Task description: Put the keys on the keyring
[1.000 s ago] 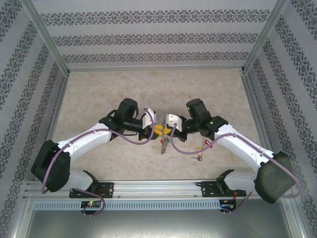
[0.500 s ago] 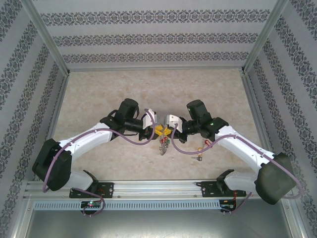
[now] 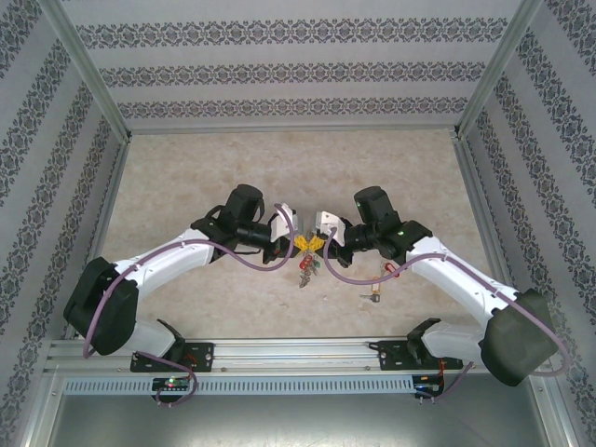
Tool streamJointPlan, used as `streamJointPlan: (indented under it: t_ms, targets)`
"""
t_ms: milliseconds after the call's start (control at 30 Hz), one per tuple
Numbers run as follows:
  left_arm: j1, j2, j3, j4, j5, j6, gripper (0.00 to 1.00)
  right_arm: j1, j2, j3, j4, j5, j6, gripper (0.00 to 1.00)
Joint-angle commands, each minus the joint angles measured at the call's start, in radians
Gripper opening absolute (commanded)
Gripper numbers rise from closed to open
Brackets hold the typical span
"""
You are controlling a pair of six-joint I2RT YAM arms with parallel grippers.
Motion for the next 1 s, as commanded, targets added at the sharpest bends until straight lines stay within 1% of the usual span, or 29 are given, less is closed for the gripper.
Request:
streamJointPlan:
  t_ms: [0,67,167,233,333,467,567,633,967]
  targets:
    - [-0.016,-0.027,-0.031,0.119,0.000,-0.049,0.00,-0.006,-0.035,-0.027,0.039,-0.053,0.013,0.04]
    - [-0.015,-0.035,-0.054,0.169,-0.003,-0.078,0.00,-0.015,-0.044,-0.039,0.046,-0.049,0.023,0.08]
    - [-0.015,-0.036,-0.075,0.218,-0.001,-0.114,0.00,-0.028,-0.052,-0.056,0.053,-0.069,0.024,0.09]
    - [-0.016,-0.035,-0.083,0.238,0.004,-0.130,0.00,-0.035,-0.053,-0.068,0.069,-0.071,0.030,0.12]
    - [-0.016,-0.039,-0.093,0.258,0.005,-0.145,0.00,-0.045,-0.044,-0.070,0.070,-0.079,0.039,0.12]
    - [-0.017,-0.049,-0.106,0.269,0.000,-0.150,0.00,-0.059,-0.042,-0.077,0.081,-0.078,0.046,0.15]
    - [-0.015,-0.050,-0.109,0.273,0.003,-0.152,0.00,-0.063,-0.044,-0.083,0.089,-0.093,0.043,0.15]
    - [-0.018,-0.047,-0.107,0.284,0.007,-0.159,0.00,-0.063,-0.038,-0.080,0.089,-0.099,0.043,0.12]
    - [-0.015,-0.044,-0.111,0.316,0.012,-0.207,0.00,-0.059,-0.026,-0.074,0.123,-0.116,0.058,0.12]
